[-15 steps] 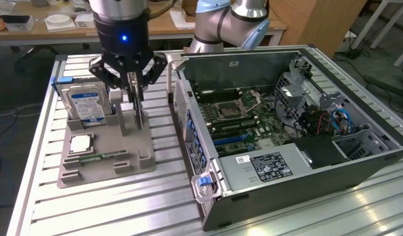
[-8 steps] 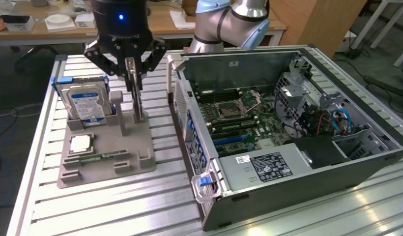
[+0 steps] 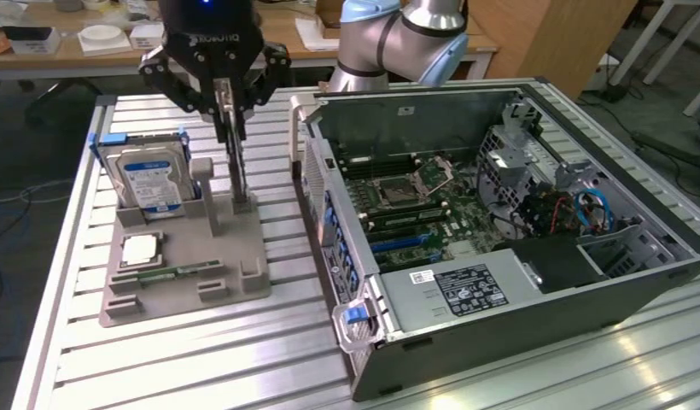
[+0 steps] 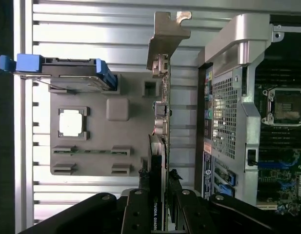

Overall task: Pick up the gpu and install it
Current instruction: 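Pick up the gpu and move the gpu toward the slot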

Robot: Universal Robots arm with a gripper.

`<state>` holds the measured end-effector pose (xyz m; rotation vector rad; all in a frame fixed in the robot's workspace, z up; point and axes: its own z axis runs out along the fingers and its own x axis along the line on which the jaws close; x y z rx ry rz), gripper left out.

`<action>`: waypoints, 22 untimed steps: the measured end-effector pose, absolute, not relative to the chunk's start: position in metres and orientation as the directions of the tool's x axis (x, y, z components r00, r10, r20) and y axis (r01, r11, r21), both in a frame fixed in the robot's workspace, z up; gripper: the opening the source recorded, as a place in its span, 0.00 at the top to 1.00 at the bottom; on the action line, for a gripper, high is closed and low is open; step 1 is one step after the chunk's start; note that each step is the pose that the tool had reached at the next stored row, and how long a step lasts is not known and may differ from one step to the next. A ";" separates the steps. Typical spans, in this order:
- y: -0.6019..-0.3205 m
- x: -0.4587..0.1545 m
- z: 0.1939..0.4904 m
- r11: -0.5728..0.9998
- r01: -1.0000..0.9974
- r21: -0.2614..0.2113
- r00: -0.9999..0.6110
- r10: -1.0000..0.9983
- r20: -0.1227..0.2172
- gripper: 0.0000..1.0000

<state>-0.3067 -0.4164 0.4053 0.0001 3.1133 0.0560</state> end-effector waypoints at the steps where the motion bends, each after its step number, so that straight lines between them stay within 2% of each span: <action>1: -0.416 -0.307 0.408 0.999 0.000 0.036 -1.000 0.001 -0.028 0.75; 11: -0.416 -0.307 0.441 0.999 0.000 0.036 -1.000 0.001 -0.028 0.75; 22: -0.416 -0.266 0.442 0.999 0.000 0.036 -1.000 0.001 -0.028 0.75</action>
